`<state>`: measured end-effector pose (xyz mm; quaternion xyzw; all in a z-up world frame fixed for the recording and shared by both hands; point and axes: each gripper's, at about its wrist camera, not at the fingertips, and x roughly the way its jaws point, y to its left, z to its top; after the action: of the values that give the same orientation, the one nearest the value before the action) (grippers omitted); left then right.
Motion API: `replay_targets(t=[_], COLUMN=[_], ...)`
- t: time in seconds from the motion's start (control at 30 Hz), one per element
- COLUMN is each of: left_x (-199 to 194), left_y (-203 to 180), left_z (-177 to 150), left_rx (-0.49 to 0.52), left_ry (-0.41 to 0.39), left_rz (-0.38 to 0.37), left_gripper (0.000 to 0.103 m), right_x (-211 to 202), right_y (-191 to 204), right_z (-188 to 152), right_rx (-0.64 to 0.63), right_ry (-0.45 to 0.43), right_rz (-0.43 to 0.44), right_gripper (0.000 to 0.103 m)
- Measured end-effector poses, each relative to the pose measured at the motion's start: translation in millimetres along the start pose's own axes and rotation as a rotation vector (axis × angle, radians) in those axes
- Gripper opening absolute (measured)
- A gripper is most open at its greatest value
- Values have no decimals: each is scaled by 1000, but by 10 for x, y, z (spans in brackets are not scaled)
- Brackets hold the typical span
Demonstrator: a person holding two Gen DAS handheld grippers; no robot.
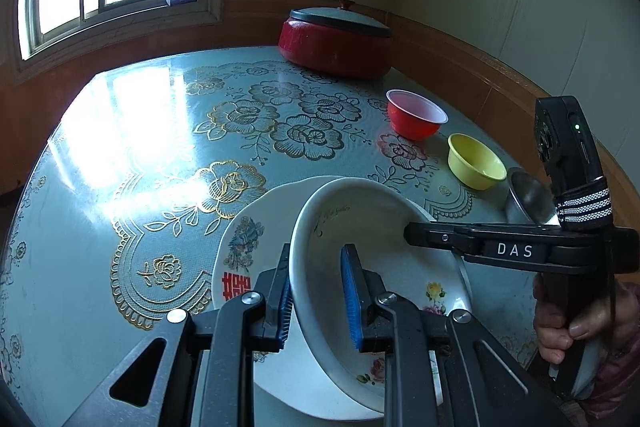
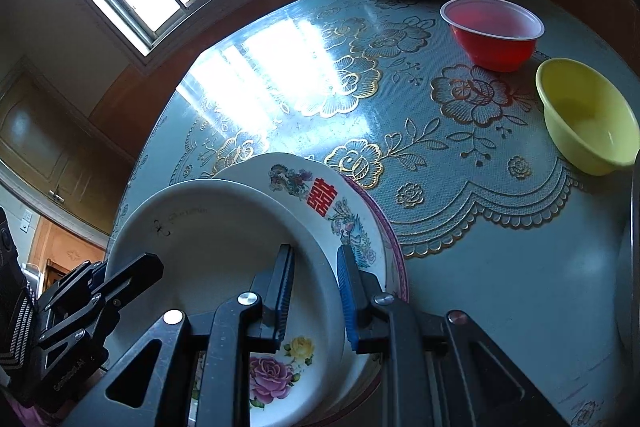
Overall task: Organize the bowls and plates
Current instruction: 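Carry the white rose plate over the stacked plates with the left gripper, then lower the rose plate onto the double-happiness plate and open the left gripper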
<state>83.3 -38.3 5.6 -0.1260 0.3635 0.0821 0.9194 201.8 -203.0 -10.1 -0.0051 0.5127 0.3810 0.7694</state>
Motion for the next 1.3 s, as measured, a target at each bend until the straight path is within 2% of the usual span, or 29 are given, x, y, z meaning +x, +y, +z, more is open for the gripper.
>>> replay_targets(t=[0.2,0.43,0.77,1.03,1.17,1.3], left_x=[41,19,111,95,111,71], left_y=[40,89,206,156,193,219], left_z=[17,-2,-69,-114,-174,-206], left_rx=[-11,-37,-67,-47,-52,-43], left_ry=[2,-1,36,56,89,91], left_rz=[4,-27,7,-58,-68,-80], left_gripper=[22,22,23,23,23,23], right_x=[43,39,-13,40,45,-220], right_y=[9,22,79,89,77,46], right_z=[28,36,11,-53,-84,-14], right_rx=[3,8,-14,-24,-23,-14], right_ry=[-4,-4,-20,23,49,-48], right_rz=[-6,-17,-41,-32,-38,-55], right_gripper=[21,21,21,21,21,21])
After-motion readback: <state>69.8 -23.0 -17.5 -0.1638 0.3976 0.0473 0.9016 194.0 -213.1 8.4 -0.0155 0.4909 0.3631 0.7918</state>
